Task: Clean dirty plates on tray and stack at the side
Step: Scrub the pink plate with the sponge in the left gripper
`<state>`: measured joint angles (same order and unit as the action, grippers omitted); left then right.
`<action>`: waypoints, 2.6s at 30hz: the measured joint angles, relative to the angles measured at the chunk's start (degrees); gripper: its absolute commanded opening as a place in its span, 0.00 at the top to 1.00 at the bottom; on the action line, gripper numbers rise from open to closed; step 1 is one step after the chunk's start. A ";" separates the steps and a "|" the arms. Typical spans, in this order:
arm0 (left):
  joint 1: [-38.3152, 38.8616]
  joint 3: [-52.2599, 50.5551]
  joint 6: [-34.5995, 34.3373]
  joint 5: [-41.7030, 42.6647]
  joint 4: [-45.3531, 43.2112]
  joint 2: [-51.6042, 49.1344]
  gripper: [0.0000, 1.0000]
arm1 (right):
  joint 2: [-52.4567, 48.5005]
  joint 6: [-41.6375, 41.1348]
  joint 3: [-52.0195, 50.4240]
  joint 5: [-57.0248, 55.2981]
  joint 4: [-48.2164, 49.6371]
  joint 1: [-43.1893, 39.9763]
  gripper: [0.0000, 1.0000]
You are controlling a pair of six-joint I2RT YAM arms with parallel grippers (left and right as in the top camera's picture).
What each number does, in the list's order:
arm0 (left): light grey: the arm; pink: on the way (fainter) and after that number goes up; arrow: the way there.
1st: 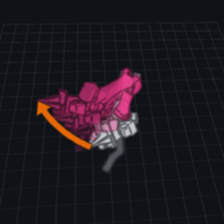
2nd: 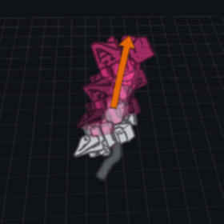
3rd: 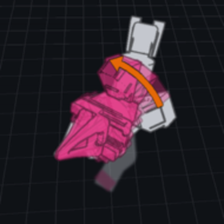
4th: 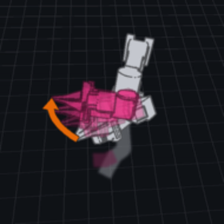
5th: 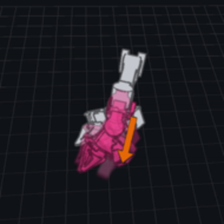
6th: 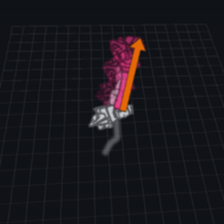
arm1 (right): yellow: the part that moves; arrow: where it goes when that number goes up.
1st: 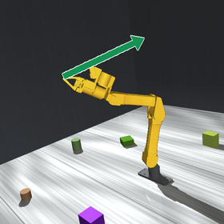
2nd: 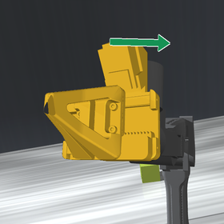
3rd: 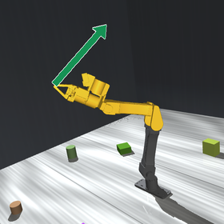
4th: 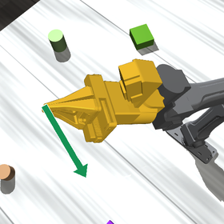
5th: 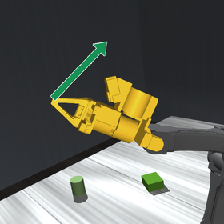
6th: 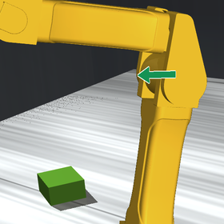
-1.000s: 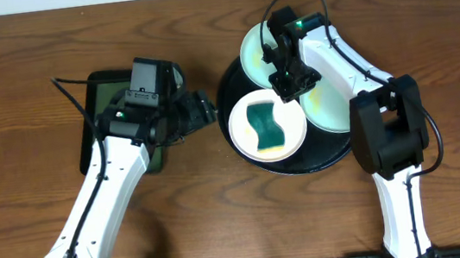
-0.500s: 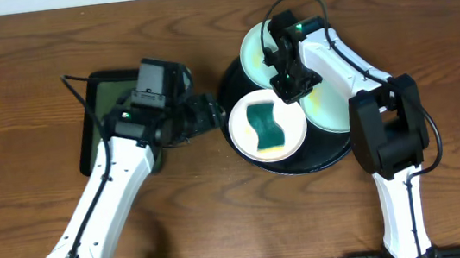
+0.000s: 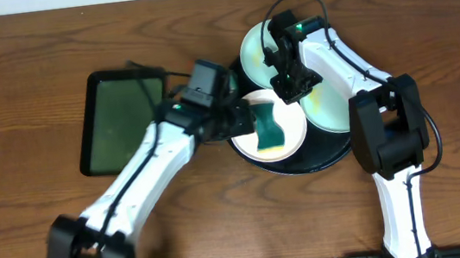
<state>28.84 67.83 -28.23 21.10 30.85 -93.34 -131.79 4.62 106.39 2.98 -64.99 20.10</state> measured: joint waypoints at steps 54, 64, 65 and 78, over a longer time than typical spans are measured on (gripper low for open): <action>10.67 0.02 -14.27 -19.76 -12.20 -16.09 0.79 | 0.00 0.24 0.00 0.31 -0.50 -0.04 0.96; 10.93 0.02 -14.19 -22.49 -10.49 -16.06 0.87 | 0.00 0.22 0.00 0.46 -0.70 -0.04 0.97; 11.04 0.09 -14.16 -23.91 -9.66 -16.06 0.87 | 0.00 0.22 0.00 0.52 -0.76 -0.04 0.98; 10.05 0.42 -13.09 -43.78 -2.23 -14.53 0.92 | 0.00 0.22 -0.02 2.78 -0.98 0.02 0.99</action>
<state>38.89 68.25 -41.32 -22.68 28.62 -107.87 -131.79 4.84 106.37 5.76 -65.98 20.12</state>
